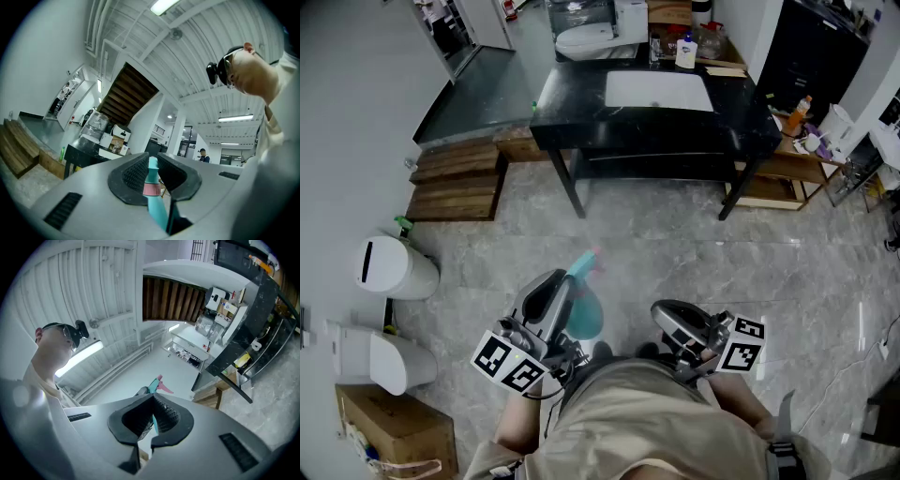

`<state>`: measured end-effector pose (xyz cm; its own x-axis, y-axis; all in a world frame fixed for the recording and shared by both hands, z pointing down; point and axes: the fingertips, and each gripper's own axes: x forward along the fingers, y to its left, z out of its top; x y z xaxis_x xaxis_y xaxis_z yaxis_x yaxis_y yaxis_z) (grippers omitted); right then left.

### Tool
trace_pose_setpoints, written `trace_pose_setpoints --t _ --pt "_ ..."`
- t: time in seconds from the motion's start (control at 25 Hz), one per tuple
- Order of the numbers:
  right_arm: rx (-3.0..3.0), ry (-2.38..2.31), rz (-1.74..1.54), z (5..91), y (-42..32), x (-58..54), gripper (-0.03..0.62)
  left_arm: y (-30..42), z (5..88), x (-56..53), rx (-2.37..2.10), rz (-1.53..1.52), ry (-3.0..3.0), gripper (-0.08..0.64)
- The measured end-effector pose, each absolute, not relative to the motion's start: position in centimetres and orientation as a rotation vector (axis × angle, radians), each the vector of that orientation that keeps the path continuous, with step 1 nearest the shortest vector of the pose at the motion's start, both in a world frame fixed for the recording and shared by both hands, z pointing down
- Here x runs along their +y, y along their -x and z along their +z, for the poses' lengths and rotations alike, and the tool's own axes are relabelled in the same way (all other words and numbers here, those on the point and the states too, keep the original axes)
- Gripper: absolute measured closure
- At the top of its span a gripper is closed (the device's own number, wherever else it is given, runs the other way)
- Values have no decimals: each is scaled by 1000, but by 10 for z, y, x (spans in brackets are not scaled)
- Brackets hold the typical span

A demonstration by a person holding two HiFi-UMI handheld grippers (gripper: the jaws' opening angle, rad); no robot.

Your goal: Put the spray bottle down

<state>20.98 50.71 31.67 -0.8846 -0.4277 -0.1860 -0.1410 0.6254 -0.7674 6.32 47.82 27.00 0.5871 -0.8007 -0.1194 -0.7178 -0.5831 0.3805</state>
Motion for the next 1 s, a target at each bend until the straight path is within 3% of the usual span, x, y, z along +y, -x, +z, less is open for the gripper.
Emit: trace_pose_setpoints --t 1.0 --pt "2647 335 -924 307 -265 506 572 -132 253 454 -1314 -340 -2586 500"
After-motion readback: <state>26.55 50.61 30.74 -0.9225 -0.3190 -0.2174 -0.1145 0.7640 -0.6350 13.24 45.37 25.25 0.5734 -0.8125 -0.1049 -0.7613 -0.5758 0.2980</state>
